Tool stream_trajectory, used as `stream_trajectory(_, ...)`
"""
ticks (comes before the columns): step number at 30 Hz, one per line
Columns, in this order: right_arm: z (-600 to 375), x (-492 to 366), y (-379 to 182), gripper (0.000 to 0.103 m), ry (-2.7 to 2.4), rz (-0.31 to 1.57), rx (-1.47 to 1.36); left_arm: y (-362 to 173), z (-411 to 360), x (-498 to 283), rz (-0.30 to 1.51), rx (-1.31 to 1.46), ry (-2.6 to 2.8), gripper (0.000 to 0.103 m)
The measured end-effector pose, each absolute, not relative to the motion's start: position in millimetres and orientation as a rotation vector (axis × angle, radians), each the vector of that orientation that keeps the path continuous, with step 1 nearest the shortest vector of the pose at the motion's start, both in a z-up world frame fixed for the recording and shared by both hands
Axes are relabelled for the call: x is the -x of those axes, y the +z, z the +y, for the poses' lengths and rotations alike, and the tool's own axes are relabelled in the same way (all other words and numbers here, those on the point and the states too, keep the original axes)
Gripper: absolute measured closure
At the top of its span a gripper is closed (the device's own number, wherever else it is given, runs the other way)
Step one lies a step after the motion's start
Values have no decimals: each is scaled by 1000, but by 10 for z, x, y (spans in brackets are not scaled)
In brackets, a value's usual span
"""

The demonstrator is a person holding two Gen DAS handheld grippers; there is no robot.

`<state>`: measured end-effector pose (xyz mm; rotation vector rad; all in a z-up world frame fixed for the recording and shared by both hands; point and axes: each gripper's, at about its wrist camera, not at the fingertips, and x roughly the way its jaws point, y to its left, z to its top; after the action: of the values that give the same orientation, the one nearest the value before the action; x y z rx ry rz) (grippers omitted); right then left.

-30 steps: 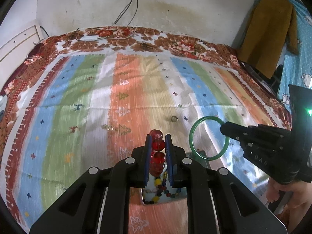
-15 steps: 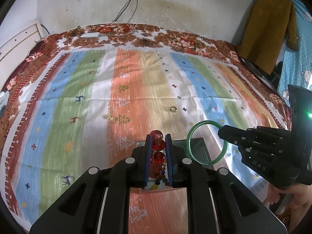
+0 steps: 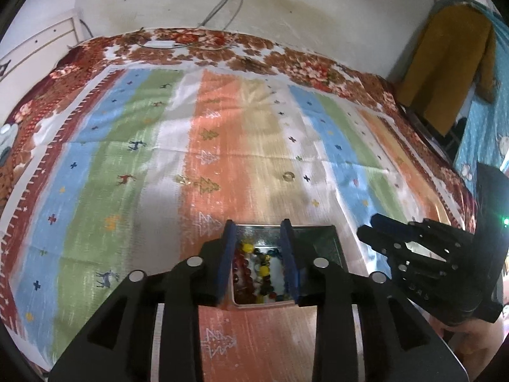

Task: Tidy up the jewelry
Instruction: 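Open both tools to drop red bracelet and green bangle into tin, then move left tool to gold ring while right tool approaches silver ring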

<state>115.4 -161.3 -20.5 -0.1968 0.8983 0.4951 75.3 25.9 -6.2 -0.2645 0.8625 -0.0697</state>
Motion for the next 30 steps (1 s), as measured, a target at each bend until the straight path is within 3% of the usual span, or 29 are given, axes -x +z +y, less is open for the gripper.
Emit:
stream_trajectory(14, -1744, -1328, -278, 64, 467, 936, 144, -140, 409, -869, 891, 265, -14, 60)
stream_trajectory(17, -1772, -1376, -280, 55, 466, 940, 126, -149, 431, -900, 893, 263, -7, 57)
stream_trajectory(21, -1785, -1469, -285, 54, 468, 962, 105, -177, 452, -969, 909, 260, -2, 51)
stream_trajectory(30, -1770, -1744, -319, 51, 453, 979, 77, -243, 544, -1215, 935, 254, 34, 48)
